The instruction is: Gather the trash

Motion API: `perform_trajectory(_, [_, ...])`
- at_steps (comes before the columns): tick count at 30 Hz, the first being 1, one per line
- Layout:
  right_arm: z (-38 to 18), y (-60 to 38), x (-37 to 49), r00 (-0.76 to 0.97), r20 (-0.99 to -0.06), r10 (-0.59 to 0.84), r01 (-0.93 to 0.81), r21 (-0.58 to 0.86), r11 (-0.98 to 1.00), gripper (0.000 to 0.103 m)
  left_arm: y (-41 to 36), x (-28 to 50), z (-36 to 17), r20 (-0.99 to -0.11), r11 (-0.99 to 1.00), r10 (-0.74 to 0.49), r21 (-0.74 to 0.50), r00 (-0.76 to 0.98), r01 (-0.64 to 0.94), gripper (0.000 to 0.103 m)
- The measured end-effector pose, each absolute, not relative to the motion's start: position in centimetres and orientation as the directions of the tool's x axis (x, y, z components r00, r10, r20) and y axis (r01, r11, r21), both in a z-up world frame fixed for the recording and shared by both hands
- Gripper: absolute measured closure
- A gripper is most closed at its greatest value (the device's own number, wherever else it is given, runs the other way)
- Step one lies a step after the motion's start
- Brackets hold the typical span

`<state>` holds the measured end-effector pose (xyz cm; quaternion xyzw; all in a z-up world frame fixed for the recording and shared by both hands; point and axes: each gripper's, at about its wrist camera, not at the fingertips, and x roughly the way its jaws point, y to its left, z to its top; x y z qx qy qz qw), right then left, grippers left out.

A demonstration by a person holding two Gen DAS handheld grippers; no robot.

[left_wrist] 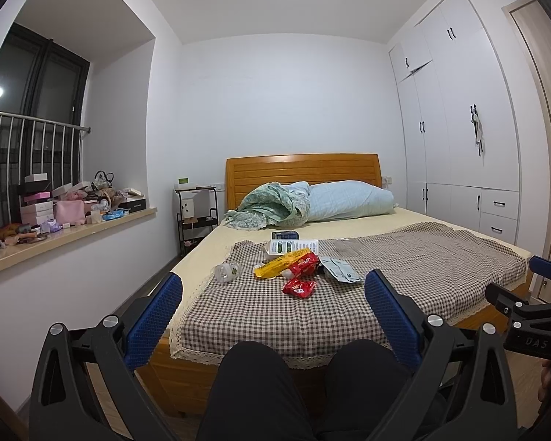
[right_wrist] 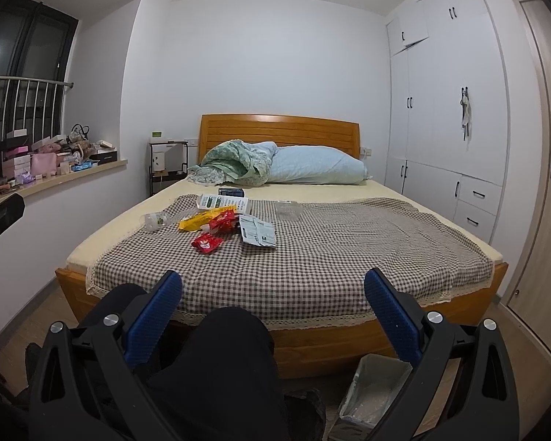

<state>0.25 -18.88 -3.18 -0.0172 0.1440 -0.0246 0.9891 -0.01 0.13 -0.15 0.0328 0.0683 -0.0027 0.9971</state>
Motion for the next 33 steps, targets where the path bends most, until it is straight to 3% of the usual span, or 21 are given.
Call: perform_trajectory(33, [-3.12,-19.42,0.47,0.954,-0.296,-0.051,0.050,-0.011,0.999,0.008,0.29,0.34,-0.58,-0.145,0.998,-0.002,0.062,0.989,0.012,0.007])
